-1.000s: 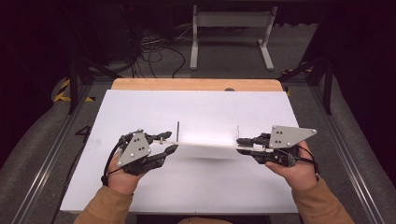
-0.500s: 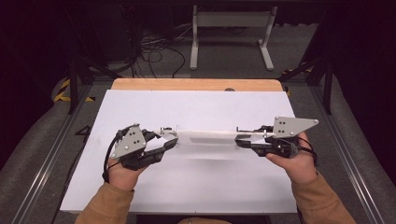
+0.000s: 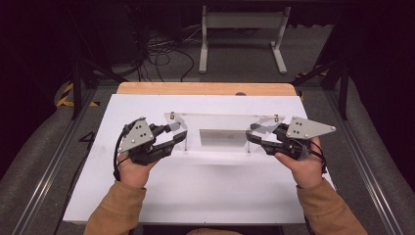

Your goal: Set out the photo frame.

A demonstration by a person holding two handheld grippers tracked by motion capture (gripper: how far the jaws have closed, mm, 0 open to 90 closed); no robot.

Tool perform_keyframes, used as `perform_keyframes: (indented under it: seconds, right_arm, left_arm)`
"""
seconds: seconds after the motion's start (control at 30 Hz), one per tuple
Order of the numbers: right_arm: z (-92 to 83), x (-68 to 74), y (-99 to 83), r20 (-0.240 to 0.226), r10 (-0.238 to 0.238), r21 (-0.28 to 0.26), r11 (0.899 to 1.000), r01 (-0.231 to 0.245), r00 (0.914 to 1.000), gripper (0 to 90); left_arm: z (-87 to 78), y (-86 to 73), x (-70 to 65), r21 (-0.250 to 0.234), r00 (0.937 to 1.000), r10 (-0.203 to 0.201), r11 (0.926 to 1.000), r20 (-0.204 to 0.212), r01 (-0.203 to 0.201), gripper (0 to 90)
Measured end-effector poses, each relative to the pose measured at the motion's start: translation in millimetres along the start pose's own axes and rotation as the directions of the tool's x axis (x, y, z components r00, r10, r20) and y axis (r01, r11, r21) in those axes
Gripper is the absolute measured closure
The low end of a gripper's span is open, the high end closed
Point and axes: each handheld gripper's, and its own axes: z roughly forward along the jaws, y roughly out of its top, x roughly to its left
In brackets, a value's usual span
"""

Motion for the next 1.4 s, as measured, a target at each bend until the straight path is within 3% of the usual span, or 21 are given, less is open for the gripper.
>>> perform_keyframes:
  seconds: [0.17,0.27,0.33,0.67,0.87,1.03,1.4]
  right_arm:
    - [4.1,-5.4,-1.8,0.058,0.011,-0.030,1.000,-0.009,0.9983,60.2]
    - [6.1,-8.9,-3.3,0.064,0.012,-0.040,0.999,-0.009,0.9979,60.0]
    - [7.8,-11.1,-4.9,0.073,0.011,-0.044,0.999,-0.008,0.9972,59.8]
    - [16.7,-22.7,-9.8,0.121,0.047,-0.062,0.997,-0.040,0.9916,57.1]
    - [23.3,-30.0,-17.9,0.127,0.054,-0.061,0.997,-0.046,0.9905,57.4]
    - [27.3,-36.4,-17.3,0.143,0.065,-0.054,0.997,-0.058,0.9876,56.5]
    - [40.5,-52.6,-22.9,0.158,0.134,-0.050,0.991,-0.128,0.9783,53.9]
  left_arm:
    - [7.6,-0.4,7.5,-0.033,0.9995,-0.023,0.9992,-0.021,0.022,60.7]
    - [9.3,-1.1,8.9,-0.038,0.9991,-0.030,0.9989,-0.030,0.028,59.9]
    - [12.6,-3.5,12.6,-0.030,0.9973,-0.048,0.9985,-0.055,0.047,57.4]
    - [28.4,-18.8,26.6,-0.004,0.9926,-0.099,0.9951,-0.070,0.099,56.2]
    - [38.4,-31.0,36.8,0.029,0.9882,-0.147,0.9885,-0.043,0.148,57.3]
    - [44.8,-31.8,38.1,0.036,0.9885,-0.140,0.9892,-0.057,0.142,60.2]
    - [58.8,-29.6,53.1,0.049,0.9832,-0.168,0.9840,-0.072,0.171,59.6]
